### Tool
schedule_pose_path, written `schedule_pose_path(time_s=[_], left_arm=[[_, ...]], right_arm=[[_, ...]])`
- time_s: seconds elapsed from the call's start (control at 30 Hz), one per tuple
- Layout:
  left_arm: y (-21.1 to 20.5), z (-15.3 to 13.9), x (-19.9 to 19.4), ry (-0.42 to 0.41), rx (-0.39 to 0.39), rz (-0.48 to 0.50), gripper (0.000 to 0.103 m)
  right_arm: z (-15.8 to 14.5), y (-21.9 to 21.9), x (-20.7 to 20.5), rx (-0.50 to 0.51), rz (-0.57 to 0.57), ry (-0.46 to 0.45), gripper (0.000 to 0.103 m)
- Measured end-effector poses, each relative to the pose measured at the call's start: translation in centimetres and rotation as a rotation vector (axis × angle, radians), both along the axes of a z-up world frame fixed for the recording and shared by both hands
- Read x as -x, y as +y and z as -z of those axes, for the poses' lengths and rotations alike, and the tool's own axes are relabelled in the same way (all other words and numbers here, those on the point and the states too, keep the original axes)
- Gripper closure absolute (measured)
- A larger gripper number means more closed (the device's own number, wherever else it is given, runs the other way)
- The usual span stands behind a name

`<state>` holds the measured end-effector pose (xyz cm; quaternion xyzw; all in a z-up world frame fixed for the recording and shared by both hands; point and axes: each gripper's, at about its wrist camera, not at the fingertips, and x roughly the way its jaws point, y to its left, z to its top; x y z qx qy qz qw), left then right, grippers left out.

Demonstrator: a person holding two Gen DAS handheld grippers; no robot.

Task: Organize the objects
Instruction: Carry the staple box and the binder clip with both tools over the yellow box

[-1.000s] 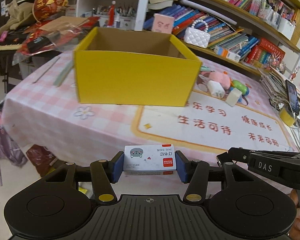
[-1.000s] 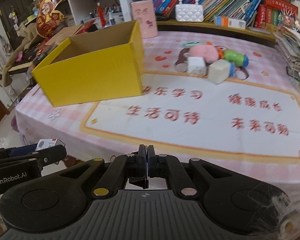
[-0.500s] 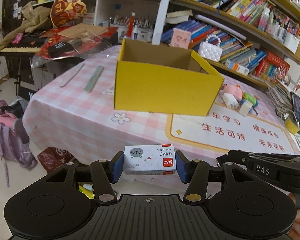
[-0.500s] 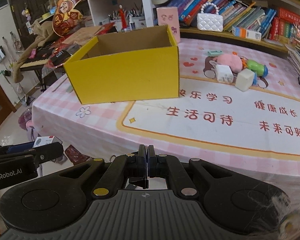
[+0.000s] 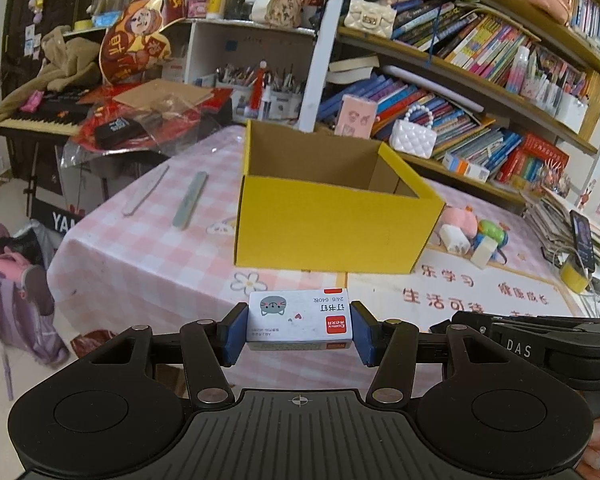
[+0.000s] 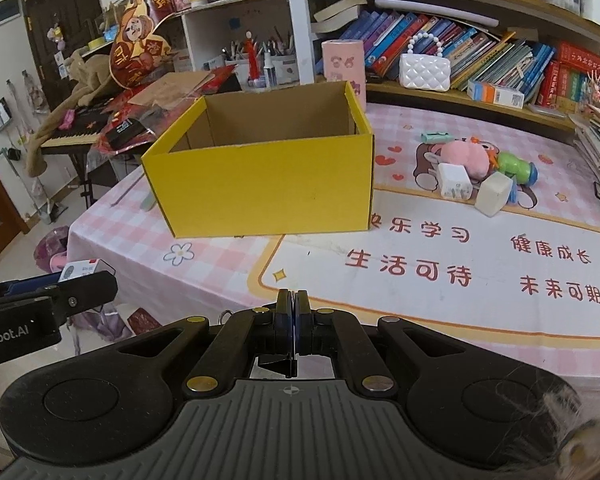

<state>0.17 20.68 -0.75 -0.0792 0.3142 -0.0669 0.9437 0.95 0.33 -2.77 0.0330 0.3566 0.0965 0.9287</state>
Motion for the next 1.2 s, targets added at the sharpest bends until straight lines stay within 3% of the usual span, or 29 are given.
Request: schedule_pose_path(time_s=[0.6, 0.83, 1.0, 1.2], left_arm=[[-0.7, -3.0, -5.2, -0.078, 0.016, -0.026, 0.051], [-1.5, -4.6, -9.8, -0.12, 0.031, -0.043, 0.051], [-2.9, -4.6, -13.5, -0.126, -0.037, -0.043, 0.051], [-4.6, -3.1, -17.4, -0.089, -0.104, -0.046, 0.051]], right_arm=[[-2.8, -0.3, -5.0, -0.022, -0.012, -0.089, 0.101], [-5.3, -1.1, -10.1, -0.065, -0.015, -0.16, 0.101], [-6.8, -1.4, -14.8, -0.075, -0.04, -0.214, 0.101], [-6.9, -1.2, -21.0, -0.05, -0.102, -0.209, 0.101]])
